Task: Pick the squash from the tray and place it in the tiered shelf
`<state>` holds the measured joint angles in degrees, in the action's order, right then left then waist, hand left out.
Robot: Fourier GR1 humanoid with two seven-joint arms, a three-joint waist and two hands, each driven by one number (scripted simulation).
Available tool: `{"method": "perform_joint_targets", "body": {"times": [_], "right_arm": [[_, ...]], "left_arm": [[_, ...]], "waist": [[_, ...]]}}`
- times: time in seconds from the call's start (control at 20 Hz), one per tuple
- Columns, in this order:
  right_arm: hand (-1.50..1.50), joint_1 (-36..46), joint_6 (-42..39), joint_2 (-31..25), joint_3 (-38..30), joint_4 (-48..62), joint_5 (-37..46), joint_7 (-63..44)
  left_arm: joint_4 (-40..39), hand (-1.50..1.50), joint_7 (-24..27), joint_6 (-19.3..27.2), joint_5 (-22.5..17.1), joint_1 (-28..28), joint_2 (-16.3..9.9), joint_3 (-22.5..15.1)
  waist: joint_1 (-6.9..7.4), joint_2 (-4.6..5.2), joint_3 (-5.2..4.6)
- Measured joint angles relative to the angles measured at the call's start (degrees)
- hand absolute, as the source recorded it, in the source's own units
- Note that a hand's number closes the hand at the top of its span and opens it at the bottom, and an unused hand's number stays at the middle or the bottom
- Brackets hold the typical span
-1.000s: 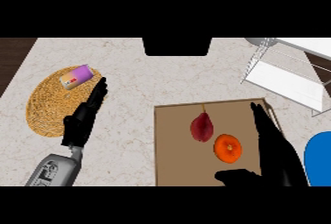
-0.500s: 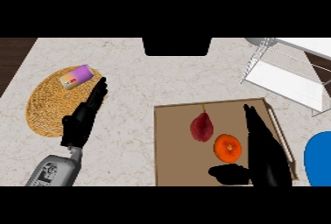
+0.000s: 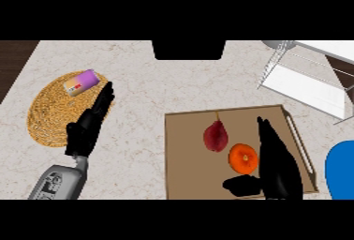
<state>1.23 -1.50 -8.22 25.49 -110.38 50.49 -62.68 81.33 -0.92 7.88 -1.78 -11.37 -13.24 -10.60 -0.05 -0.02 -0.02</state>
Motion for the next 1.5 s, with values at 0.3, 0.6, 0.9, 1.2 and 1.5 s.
{"method": "perform_joint_targets", "body": {"times": [0.3, 0.6, 0.9, 1.2, 1.5], "right_arm": [[-1.5, 0.79, -1.12, 2.26, -3.32, 3.1, 1.25, 1.29], [-1.5, -0.54, -1.62, 3.32, -5.2, 5.86, 2.65, 3.13], [-1.5, -2.14, -1.35, 5.49, -4.49, 7.44, 5.05, 3.87], [-1.5, -2.06, -0.06, 6.1, -6.39, 10.93, 4.23, 6.38], [1.5, -2.19, 0.85, 7.27, -6.72, 14.28, 4.43, 8.0]], "left_arm": [[-0.48, 0.0, 1.2, -0.61, 1.62, 0.51, 1.51, 0.46], [-0.76, 0.0, 0.31, -0.94, 3.18, -0.11, 3.04, 1.32], [1.28, 0.0, -1.18, -2.91, 3.65, 0.89, 3.06, 3.07], [2.68, 0.0, -1.15, -4.31, 4.8, 2.18, 3.66, 3.96], [1.42, 0.0, -0.68, -5.6, 5.82, 1.55, 4.69, 5.65]], "waist": [[0.02, 0.01, 0.01], [-0.02, 0.0, 0.01], [0.01, -0.02, 0.02], [0.03, 0.0, 0.03], [0.01, -0.01, 0.01]]}}
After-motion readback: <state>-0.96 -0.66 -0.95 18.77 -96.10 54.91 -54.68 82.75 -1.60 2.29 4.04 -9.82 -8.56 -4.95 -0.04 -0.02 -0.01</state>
